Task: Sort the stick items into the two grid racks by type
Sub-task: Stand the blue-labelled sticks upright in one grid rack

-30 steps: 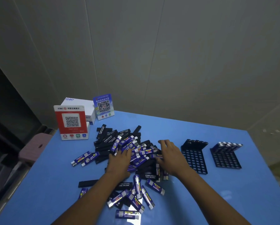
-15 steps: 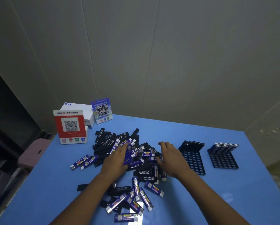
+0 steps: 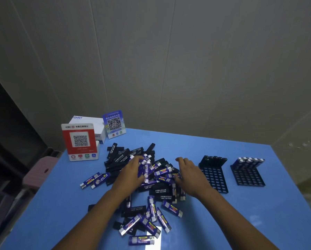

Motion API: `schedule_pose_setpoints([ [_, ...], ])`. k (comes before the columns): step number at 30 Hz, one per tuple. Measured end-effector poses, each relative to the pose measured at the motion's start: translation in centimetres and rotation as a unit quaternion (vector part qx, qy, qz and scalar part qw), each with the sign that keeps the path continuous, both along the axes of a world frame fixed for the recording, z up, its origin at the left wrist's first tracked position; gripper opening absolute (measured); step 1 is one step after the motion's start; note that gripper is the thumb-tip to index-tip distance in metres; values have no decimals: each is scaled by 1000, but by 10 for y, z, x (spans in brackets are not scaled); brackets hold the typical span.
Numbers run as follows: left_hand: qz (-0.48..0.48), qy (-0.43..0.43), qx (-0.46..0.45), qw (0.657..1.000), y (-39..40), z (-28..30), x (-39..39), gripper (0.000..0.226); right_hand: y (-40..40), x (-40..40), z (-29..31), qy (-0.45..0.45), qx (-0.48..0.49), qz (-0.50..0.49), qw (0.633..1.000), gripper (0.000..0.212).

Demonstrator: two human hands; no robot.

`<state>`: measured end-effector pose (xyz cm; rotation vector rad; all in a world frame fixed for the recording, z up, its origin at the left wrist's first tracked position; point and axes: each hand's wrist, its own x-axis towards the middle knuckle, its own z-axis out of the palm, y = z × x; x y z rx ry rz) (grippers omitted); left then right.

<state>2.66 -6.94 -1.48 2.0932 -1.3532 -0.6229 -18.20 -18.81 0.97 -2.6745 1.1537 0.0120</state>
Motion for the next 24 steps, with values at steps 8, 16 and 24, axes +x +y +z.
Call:
schedule_pose_setpoints([
  [8,-25,31,-45,998,-10,15,-17,51,-9,-12,12,-32,-1,-5,999,51],
  [16,-48,43,-51,997,-43,30,-55,53,-35,-40,18,-84,12,-8,996,46],
  [24,-58,48,-38,996,-83,35,-121,51,-73,-89,33,-187,108,8,976,26],
])
